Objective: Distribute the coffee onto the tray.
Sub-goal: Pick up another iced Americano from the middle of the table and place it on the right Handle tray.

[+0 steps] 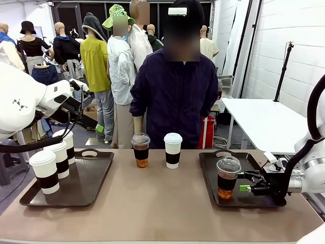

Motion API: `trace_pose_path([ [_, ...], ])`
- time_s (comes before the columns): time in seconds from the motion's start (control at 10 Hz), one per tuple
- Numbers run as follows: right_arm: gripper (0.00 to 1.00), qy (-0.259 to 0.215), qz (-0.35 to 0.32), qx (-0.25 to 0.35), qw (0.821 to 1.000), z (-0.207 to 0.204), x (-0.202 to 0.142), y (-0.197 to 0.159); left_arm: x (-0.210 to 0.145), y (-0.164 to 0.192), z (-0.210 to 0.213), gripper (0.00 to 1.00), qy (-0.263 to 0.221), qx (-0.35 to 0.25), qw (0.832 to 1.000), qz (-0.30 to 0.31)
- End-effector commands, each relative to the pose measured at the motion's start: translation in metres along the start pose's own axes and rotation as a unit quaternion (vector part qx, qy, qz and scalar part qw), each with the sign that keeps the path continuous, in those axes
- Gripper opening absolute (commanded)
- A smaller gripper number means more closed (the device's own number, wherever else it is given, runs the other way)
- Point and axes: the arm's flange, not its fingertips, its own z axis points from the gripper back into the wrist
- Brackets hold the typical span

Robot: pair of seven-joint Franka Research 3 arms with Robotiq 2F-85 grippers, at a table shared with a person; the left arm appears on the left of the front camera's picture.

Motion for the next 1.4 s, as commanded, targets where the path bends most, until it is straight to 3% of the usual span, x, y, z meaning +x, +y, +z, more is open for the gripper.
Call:
trace_pose_path([
  [0.0,1.00,0.002,0.000,0.002,1.000,-0.001,0.000,-0.002,-0.001,0.001,0.000,1.00,0.001,-0.003,1.000,0.002],
  [0.3,1.00,0.001,0.002,-0.012,1.000,0.009,0.005,-0.006,-0.001,0.001,0.000,1.00,0.001,-0.003,1.000,0.002],
  [0.8,1.00,0.030,0.021,-0.043,0.998,0.033,0.037,-0.060,-0.001,0.001,0.000,1.00,0.001,-0.003,1.000,0.002],
  [1.3,1.00,0.035,0.073,0.015,0.997,0.042,0.067,-0.140,-0.001,0.001,0.000,1.00,0.001,-0.003,1.000,0.002],
])
